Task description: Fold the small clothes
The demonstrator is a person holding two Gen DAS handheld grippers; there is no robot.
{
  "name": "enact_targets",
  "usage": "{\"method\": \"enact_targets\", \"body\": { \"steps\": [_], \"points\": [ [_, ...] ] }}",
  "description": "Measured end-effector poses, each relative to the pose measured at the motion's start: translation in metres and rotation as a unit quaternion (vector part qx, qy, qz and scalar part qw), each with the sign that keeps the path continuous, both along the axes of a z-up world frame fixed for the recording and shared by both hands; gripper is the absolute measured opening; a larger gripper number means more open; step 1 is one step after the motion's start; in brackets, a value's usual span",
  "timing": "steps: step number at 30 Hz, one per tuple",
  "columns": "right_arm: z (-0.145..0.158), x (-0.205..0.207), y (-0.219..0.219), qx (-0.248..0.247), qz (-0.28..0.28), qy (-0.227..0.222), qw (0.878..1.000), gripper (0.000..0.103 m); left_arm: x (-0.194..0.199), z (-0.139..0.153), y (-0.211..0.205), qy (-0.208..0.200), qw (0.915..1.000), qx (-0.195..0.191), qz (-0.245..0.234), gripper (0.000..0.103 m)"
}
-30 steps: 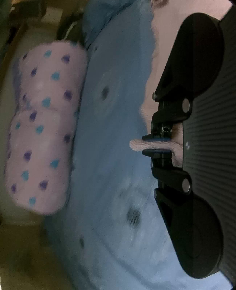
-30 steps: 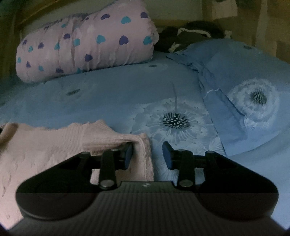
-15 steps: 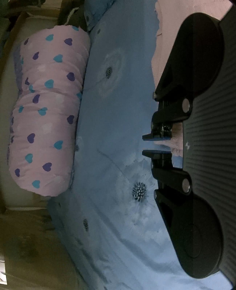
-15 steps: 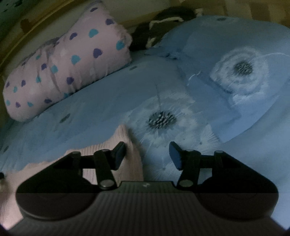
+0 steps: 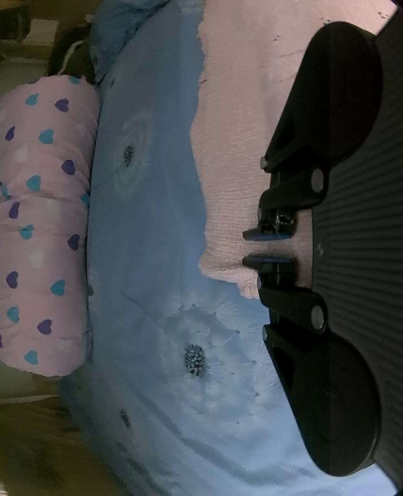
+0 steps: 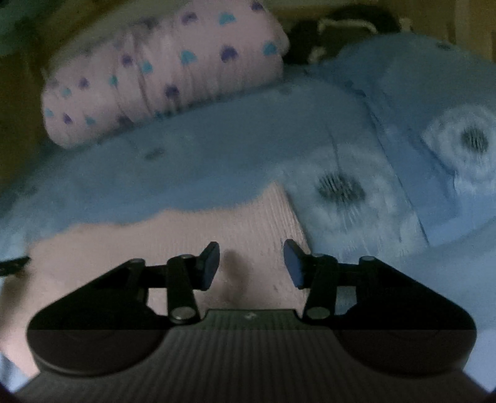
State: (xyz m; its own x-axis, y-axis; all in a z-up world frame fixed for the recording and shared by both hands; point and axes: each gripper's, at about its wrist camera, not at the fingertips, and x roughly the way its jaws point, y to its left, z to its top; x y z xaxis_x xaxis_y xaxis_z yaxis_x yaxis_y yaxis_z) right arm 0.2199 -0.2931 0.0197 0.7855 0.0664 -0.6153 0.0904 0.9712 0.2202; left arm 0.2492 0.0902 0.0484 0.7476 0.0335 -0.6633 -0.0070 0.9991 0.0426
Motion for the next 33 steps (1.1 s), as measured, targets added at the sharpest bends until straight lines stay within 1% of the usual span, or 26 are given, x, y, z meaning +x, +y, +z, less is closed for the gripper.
{"method": "enact_targets", "body": {
  "steps": [1,2,4,5,6,8,9,11,14,15,17,20,24,26,30,33],
  "points": [
    [-0.005,-0.001,0.001,-0.012,-0.001,-0.008,1.000,0.048,-0.002,0.003,-0.002,0.001,1.0000,0.005,0.000,0.014],
    [-0.007,-0.003,0.004,-0.027,0.002,-0.014,1.000,0.048,-0.004,0.005,-0.004,0.004,1.0000,0.006,0.001,0.017],
    [-0.003,-0.001,0.013,-0.052,0.005,-0.014,0.999,0.048,-0.011,0.015,-0.004,0.007,1.0000,0.005,0.001,0.027],
    [0.000,-0.002,0.016,-0.056,0.004,-0.015,0.998,0.049,-0.015,0.021,-0.004,0.006,1.0000,0.005,0.001,0.038],
    [0.004,-0.004,0.018,-0.053,0.002,-0.015,0.998,0.049,-0.020,0.027,-0.004,0.004,1.0000,0.006,0.004,0.053],
    [0.012,-0.010,0.017,-0.040,0.000,-0.016,0.999,0.050,-0.033,0.039,-0.003,0.000,0.9998,0.010,0.015,0.067],
    [0.017,-0.015,0.017,-0.035,0.000,-0.017,0.999,0.050,-0.039,0.045,-0.002,0.000,0.9997,0.012,0.019,0.069],
    [0.027,-0.023,0.019,-0.032,-0.003,-0.024,0.999,0.051,-0.051,0.056,-0.001,0.002,0.9996,0.014,0.024,0.070],
    [0.042,-0.037,0.020,-0.024,-0.020,-0.030,0.999,0.055,-0.070,0.071,0.003,0.007,0.9995,0.007,0.030,0.072],
    [0.046,-0.043,0.020,-0.017,-0.025,-0.033,0.999,0.055,-0.077,0.075,0.004,0.008,0.9995,0.004,0.032,0.076],
    [0.052,-0.059,0.020,0.007,-0.030,-0.042,0.999,0.056,-0.090,0.081,0.006,0.010,0.9995,0.000,0.031,0.080],
    [0.056,-0.078,0.021,0.030,-0.031,-0.037,0.998,0.056,-0.113,0.087,0.005,0.009,0.9996,0.002,0.026,0.082],
    [0.061,-0.104,0.024,0.043,-0.044,-0.034,0.998,0.058,-0.134,0.083,0.002,0.006,0.9998,0.001,0.020,0.088],
    [0.061,-0.117,0.025,0.051,-0.052,-0.030,0.997,0.063,-0.141,0.078,0.000,0.006,0.9999,0.001,0.015,0.089],
    [0.055,-0.142,0.028,0.073,-0.069,-0.027,0.995,0.064,-0.142,0.061,-0.002,0.015,0.9998,0.007,0.010,0.090],
    [0.045,-0.152,0.031,0.085,-0.086,-0.019,0.992,0.064,-0.139,0.049,0.003,0.024,0.9996,0.005,0.013,0.090]
  ]
}}
